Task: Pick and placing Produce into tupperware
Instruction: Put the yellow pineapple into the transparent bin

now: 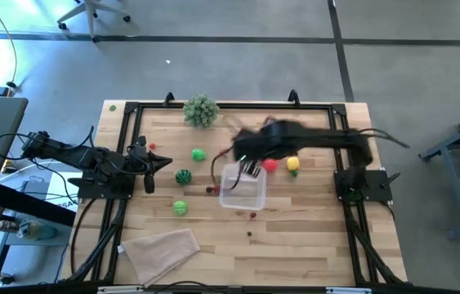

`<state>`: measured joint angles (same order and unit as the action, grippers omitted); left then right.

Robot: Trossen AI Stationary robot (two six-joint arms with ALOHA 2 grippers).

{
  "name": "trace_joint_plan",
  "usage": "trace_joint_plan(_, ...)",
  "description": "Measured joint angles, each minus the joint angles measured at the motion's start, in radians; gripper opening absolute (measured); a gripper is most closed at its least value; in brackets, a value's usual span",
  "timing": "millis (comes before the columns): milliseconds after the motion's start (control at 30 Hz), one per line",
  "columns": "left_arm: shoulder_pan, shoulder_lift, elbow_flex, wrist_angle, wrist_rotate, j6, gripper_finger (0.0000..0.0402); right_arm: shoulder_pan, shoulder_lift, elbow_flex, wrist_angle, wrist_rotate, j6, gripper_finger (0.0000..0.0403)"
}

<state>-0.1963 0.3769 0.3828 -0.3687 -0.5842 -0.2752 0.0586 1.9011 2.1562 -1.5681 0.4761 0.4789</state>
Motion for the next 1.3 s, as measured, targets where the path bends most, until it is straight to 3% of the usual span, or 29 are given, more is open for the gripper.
trace_joint_plan(133, 0.000, 0.000, 0.000, 0.000, 0.000, 0.000, 0.0001, -0.059, -0.181, -0.174, -0.002, -0.010, 0.147, 0.0000)
trace_joint_plan(367, 0.000, 0.000, 0.000, -0.001, 0.000, 0.000, 0.0001, -0.160, -0.489, -0.587, 0.021, -0.138, 0.408, 0.0000)
trace_joint_plan(667, 0.000, 0.000, 0.000, -0.001, 0.000, 0.000, 0.0001, -0.230, -0.684, -0.968, 0.192, -0.330, 0.440, 0.0001)
trace_joint_plan(1033, 0.000, 0.000, 0.000, -0.001, 0.000, 0.000, 0.0001, -0.284, -0.689, -1.056, 0.427, -0.489, 0.315, 0.0005)
trace_joint_plan(1133, 0.000, 0.000, 0.000, -0.001, 0.000, 0.000, 0.0001, -0.288, -0.689, -1.056, 0.466, -0.511, 0.299, 0.0026)
trace_joint_plan(1300, 0.000, 0.000, 0.000, -0.001, 0.000, 0.000, 0.0001, -0.288, -0.689, -1.056, 0.476, -0.443, 0.301, 0.0086)
